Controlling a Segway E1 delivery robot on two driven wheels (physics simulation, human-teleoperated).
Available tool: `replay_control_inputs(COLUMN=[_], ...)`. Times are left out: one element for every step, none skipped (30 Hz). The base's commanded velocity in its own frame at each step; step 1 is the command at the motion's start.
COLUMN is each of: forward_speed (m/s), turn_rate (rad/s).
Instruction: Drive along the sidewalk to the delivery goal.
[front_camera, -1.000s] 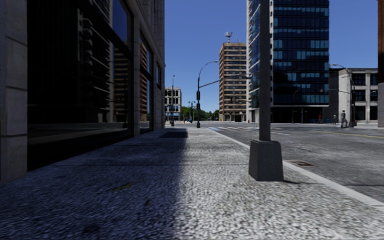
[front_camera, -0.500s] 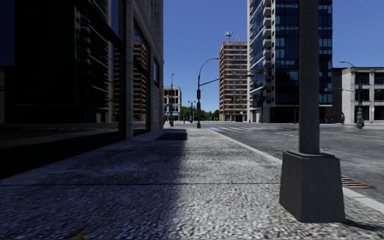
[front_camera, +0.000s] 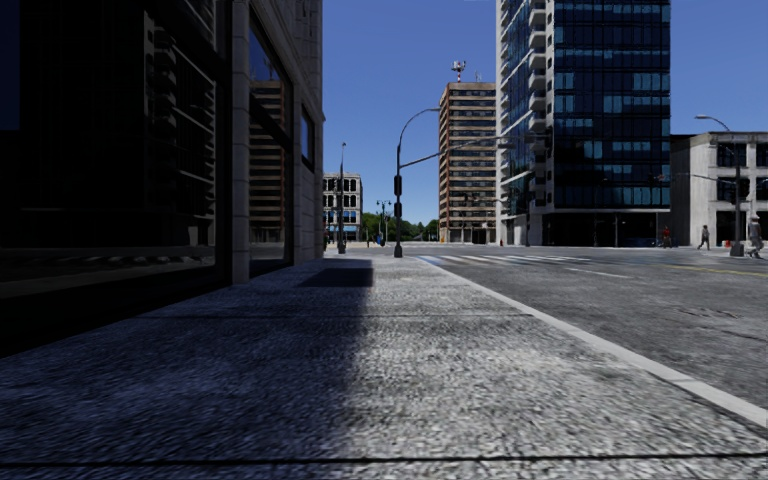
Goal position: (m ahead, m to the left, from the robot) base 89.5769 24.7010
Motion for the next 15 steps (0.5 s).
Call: replay_control_inputs(forward_speed=[2.00, 2.00, 2.00, 2.00, 2.00, 2.00, 2.00, 2.00, 2.00, 2.00, 2.00, 2.00, 2.00, 2.00, 2.00], turn_rate=[0.00, 0.00, 0.00, 0.00, 0.00, 0.00, 0.00, 0.00, 0.00, 0.00, 0.00, 0.00, 0.00, 0.00, 0.00])
